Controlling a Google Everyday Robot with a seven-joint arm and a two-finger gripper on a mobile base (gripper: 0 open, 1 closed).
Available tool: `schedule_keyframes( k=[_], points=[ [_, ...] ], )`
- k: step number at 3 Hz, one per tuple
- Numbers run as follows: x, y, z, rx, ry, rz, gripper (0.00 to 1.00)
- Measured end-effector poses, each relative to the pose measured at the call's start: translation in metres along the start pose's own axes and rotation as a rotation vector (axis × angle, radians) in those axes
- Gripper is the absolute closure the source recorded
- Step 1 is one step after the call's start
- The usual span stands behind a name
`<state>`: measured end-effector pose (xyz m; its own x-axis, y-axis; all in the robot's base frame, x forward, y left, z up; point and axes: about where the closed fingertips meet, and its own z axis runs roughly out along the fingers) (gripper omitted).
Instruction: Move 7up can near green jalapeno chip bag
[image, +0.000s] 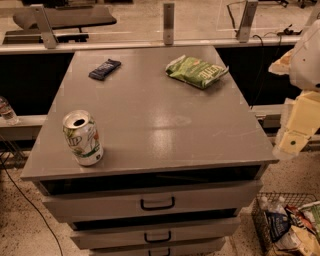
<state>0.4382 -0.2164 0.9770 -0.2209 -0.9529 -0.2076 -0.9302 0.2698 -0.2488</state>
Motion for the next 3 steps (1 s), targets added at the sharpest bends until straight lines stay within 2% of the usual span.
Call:
schedule_keyframes(
  k=[1,2,3],
  points=[
    [0.0,0.0,0.0,0.0,0.0,0.0,0.0],
    [-0.029,0.002,0.027,-0.045,-0.088,-0.037,0.0],
    [-0.098,0.004,0.078,-0.135,-0.276,-0.125,0.0]
  ],
)
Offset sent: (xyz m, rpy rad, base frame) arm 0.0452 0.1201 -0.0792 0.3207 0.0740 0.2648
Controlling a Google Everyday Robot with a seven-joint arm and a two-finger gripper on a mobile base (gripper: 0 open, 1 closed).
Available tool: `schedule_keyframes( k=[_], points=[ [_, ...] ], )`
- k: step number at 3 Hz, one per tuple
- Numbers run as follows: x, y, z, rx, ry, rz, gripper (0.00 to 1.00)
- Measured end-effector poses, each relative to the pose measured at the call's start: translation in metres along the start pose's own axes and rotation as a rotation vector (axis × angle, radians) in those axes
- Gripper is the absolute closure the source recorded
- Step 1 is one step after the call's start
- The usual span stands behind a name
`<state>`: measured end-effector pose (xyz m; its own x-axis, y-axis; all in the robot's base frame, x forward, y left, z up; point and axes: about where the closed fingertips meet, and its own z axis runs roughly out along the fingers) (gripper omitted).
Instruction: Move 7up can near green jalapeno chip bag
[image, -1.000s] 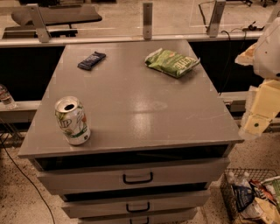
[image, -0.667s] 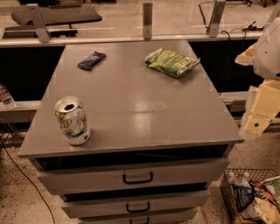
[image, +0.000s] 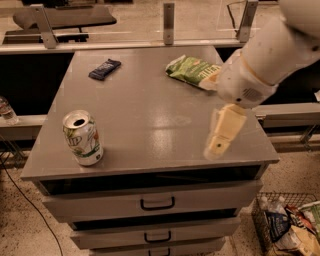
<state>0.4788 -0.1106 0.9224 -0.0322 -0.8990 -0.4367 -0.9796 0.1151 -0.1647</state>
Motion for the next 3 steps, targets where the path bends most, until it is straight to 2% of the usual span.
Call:
schedule_keyframes(
  k=[1,2,3],
  points=[
    [-0.0641,-0.0133,0.0539,-0.068,-0.186,-0.069,0.0],
    [-0.0641,-0.0133,0.0538,-0.068,-0.186,-0.069,0.0],
    [-0.0683,-0.0146,0.0609,-0.061,-0.216,-0.059,0.0]
  ],
)
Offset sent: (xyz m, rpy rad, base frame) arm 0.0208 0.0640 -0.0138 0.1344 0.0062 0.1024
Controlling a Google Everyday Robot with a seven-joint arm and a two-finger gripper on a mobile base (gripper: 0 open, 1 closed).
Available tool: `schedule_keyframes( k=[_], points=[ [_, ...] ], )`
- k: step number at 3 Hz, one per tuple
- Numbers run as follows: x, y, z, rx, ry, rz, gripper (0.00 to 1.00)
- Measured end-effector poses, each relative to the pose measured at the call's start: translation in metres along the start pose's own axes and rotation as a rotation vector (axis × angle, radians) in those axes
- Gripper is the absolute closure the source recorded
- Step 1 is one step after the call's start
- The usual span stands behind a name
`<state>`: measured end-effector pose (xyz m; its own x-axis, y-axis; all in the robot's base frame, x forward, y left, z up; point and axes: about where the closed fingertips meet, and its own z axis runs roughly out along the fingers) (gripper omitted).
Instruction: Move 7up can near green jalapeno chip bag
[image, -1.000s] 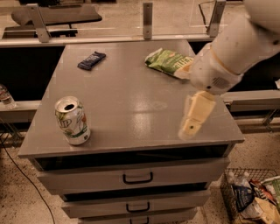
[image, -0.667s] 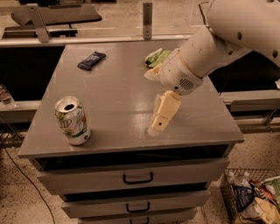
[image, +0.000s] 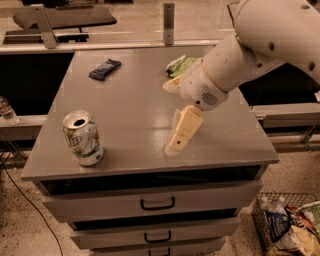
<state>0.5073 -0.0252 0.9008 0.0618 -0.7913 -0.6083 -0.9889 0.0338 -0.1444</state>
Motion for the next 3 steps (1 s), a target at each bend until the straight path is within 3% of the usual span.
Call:
schedule_keyframes(
  k=[3],
  points=[
    [-0.068,0.004,0.071,-0.009,-0.22,-0.009,0.0]
  ],
)
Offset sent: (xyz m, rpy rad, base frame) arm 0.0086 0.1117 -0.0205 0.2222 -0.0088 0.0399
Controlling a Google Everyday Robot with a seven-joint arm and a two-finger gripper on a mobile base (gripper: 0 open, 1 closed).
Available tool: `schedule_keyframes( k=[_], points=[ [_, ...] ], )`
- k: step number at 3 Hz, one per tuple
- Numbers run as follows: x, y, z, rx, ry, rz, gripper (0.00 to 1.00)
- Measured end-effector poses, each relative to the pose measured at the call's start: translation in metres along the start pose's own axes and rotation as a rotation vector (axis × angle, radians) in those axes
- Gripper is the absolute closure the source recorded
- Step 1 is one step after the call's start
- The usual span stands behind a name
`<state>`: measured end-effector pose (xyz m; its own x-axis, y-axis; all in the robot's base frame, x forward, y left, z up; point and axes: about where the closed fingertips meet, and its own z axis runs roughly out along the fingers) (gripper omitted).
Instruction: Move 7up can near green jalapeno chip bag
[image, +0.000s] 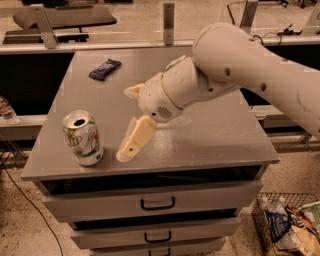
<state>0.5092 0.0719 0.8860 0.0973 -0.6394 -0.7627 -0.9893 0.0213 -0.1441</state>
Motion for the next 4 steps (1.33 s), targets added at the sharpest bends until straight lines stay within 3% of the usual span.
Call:
schedule_keyframes(
  k=[3,4],
  points=[
    [-0.043,0.009,0.058,-0.052,-0.221,0.041,0.0],
    [-0.055,0.013,0.073,-0.071,-0.267,0.064,0.13]
  ],
)
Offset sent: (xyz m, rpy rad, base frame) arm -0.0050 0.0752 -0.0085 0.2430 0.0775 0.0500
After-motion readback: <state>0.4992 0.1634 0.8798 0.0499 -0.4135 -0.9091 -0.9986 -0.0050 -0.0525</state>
